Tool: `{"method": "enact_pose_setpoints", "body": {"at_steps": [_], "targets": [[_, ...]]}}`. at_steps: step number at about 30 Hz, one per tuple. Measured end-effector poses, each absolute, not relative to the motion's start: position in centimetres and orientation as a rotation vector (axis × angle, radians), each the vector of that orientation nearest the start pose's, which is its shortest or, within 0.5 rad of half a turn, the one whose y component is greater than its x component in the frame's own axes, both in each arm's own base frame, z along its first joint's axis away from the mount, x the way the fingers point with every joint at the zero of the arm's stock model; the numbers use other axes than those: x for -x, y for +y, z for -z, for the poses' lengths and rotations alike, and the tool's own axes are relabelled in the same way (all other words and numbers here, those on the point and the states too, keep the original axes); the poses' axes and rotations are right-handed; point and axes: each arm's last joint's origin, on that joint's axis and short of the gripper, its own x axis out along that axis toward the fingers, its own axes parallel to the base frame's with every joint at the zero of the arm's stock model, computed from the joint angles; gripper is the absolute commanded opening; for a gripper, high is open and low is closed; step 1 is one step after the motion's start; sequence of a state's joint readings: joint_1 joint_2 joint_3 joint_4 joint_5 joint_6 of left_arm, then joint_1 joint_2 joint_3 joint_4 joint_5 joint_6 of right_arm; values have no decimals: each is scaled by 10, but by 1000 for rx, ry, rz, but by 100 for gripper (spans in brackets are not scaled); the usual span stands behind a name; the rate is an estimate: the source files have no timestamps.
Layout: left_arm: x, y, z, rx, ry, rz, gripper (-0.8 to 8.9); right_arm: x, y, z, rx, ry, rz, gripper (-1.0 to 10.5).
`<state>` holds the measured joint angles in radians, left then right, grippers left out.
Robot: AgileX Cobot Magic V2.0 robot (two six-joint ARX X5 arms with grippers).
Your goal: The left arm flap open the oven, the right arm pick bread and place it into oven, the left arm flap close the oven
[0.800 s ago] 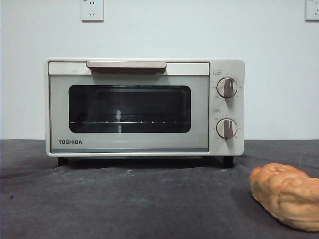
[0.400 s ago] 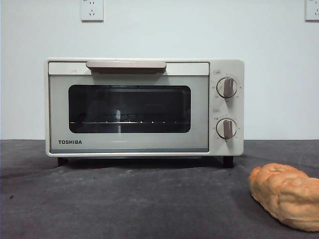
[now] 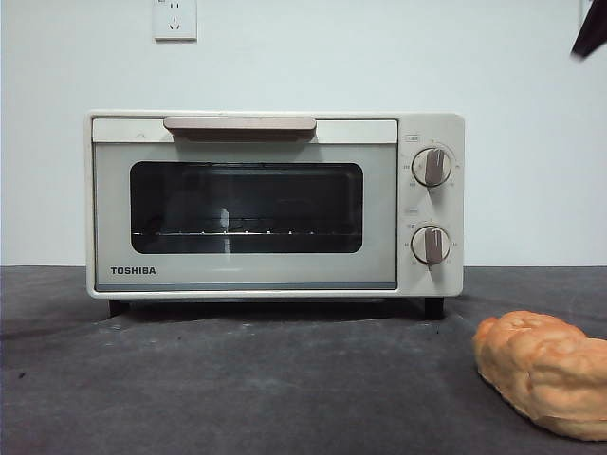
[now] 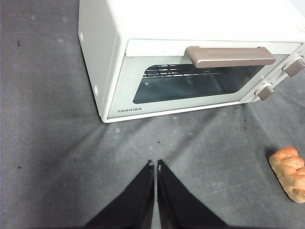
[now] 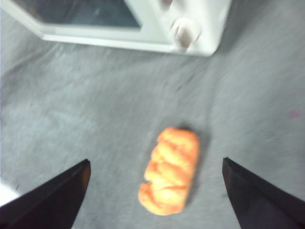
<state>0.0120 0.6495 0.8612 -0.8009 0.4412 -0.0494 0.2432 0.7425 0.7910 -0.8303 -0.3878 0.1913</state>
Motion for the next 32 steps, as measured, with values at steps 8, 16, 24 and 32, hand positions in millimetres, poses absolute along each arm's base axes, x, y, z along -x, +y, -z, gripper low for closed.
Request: {"method": "enact_pose_setpoints", "body": {"at_steps": [8, 16, 24, 32], "targets": [[-113, -11, -322, 179, 581, 403, 16, -131, 69, -236, -246, 898, -506, 442], [-113, -11, -322, 179, 582, 403, 16, -137, 97, -202, -159, 940, -424, 442], [-113, -11, -322, 179, 583, 403, 16, -153, 119, -178, -79, 973, -360, 442], [-113, -11, -322, 179, 583, 403, 16, -161, 125, -159, -20, 1029, -291, 387]]}}
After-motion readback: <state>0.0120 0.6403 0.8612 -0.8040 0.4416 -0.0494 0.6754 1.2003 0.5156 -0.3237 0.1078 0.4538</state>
